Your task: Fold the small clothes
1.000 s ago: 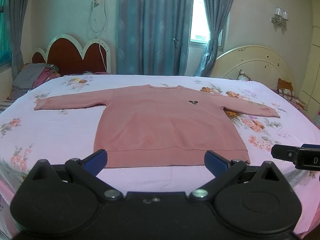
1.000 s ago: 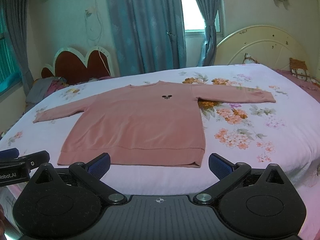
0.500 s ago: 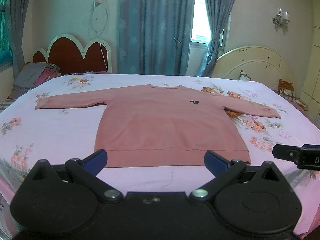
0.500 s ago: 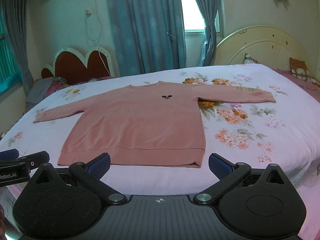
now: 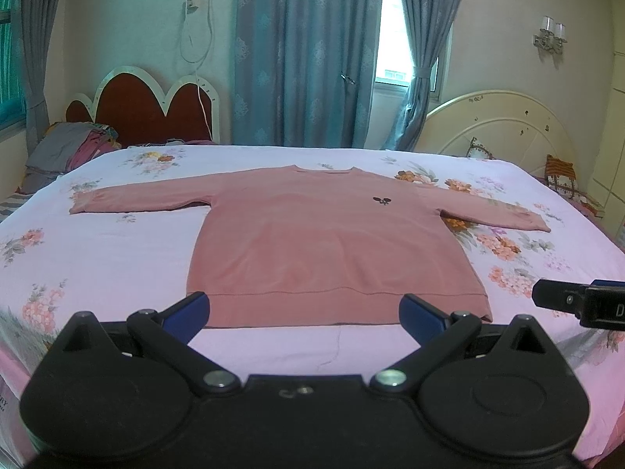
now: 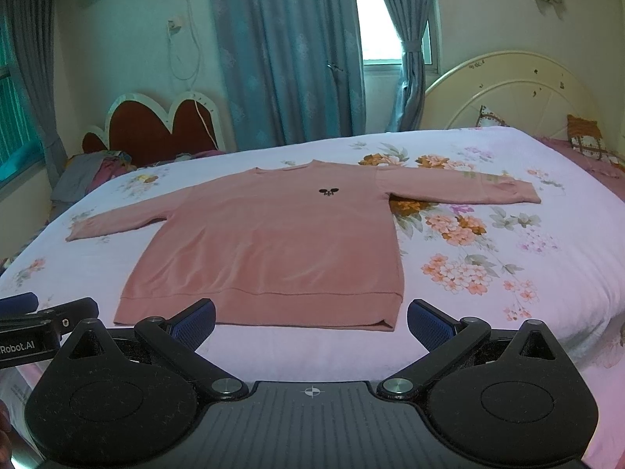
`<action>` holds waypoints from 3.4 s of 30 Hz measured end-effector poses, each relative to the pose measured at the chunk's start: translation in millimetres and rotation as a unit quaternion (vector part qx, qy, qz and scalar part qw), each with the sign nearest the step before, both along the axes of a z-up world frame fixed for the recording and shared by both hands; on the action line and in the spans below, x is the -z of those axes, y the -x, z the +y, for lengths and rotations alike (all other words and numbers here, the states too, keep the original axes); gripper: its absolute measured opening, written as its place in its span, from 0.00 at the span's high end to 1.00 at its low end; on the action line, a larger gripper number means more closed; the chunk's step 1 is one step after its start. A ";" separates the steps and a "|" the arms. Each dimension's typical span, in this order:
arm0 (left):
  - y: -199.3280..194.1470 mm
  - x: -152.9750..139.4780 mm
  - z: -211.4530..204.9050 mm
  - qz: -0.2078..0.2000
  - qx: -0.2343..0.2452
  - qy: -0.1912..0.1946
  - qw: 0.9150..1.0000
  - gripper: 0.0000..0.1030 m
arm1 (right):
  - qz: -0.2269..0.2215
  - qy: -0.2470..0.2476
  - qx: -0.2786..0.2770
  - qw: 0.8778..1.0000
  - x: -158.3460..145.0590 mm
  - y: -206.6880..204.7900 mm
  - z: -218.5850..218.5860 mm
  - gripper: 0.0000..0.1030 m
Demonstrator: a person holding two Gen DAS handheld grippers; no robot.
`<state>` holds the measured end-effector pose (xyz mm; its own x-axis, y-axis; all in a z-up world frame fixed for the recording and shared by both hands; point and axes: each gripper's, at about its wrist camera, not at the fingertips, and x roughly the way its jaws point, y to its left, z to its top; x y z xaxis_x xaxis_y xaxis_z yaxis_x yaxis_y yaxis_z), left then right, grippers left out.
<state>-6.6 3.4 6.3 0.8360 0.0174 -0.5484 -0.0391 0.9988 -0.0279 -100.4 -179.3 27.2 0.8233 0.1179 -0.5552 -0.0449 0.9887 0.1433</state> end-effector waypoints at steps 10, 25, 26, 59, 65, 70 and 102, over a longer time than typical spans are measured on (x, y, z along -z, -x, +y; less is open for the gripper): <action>-0.2 0.4 -0.3 0.000 0.000 0.002 1.000 0.00 | 0.000 0.000 0.000 1.000 0.3 0.2 -0.5 0.00; 0.4 0.9 1.2 0.001 -0.001 0.001 1.000 0.00 | 0.001 0.001 -0.001 1.000 -0.1 -1.6 -0.4 0.00; 0.4 1.4 2.2 0.001 -0.002 0.002 1.000 0.00 | 0.001 0.001 -0.001 1.000 0.2 -1.4 -0.2 0.00; -197.9 24.9 33.9 0.022 0.046 0.001 0.999 0.00 | 0.017 -0.019 0.110 0.994 14.2 -183.9 -34.0 0.00; -237.7 26.5 26.5 0.036 0.087 0.014 0.995 0.00 | 0.015 -0.028 0.136 0.990 16.4 -214.2 -50.1 0.00; -268.1 34.7 5.3 0.040 0.106 0.019 0.993 0.02 | 0.017 -0.029 0.171 0.985 20.9 -235.0 -81.8 0.00; -439.6 87.8 -139.0 0.116 0.047 -0.002 0.992 0.01 | 0.048 -0.235 0.335 0.911 155.4 -376.4 -431.8 0.73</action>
